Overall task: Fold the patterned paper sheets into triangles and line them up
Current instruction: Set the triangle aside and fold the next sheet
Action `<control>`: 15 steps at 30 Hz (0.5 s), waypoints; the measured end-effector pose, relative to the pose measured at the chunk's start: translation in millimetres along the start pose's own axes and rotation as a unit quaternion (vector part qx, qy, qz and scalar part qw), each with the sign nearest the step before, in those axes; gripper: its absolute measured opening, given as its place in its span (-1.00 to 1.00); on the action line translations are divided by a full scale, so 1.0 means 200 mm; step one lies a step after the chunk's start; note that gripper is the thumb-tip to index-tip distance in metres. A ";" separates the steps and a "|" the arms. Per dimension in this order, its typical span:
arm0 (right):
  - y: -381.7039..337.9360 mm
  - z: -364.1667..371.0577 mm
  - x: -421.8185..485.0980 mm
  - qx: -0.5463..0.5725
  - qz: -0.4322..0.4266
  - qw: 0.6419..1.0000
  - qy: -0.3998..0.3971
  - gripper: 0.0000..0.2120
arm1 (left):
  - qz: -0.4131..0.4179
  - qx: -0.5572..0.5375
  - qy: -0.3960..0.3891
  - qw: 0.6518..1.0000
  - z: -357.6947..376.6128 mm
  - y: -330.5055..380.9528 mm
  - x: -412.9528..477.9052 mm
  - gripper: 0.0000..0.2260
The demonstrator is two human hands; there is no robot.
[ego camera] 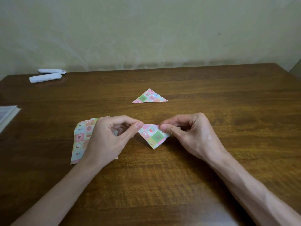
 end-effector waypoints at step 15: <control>0.01 -0.03 0.01 0.017 -0.002 1.000 0.010 -0.96 | -0.003 0.005 0.020 1.000 -0.02 -0.01 0.00 -0.91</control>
Point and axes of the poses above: each hand's wrist, its own x-axis towards the middle knuckle, its own z-axis out of the palm, y = z × x, the point moved 1 cm from there along x, towards the middle knuckle, and after that the axes turned 13 degrees about z, right-handed, at the moved point
